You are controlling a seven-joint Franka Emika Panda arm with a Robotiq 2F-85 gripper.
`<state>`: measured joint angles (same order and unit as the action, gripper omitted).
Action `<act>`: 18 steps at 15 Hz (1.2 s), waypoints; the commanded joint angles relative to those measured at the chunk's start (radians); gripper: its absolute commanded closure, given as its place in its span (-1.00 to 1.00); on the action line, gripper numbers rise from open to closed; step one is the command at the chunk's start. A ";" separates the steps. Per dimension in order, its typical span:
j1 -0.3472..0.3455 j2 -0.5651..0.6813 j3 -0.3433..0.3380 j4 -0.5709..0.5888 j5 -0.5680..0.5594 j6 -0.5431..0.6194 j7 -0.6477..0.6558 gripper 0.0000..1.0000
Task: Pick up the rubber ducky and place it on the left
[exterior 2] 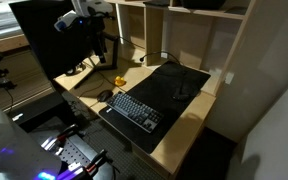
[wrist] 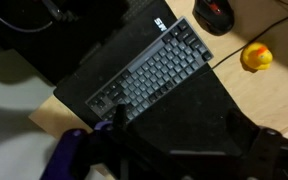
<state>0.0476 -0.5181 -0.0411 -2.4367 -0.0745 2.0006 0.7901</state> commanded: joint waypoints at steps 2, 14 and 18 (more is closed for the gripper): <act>-0.132 -0.110 -0.042 -0.277 0.132 0.088 -0.054 -1.00; -0.226 0.201 0.114 -0.302 0.065 0.284 0.153 -1.00; -0.198 0.229 0.103 -0.330 0.028 0.316 0.240 -1.00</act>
<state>-0.1620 -0.2863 0.0737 -2.7681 -0.0425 2.3202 1.0282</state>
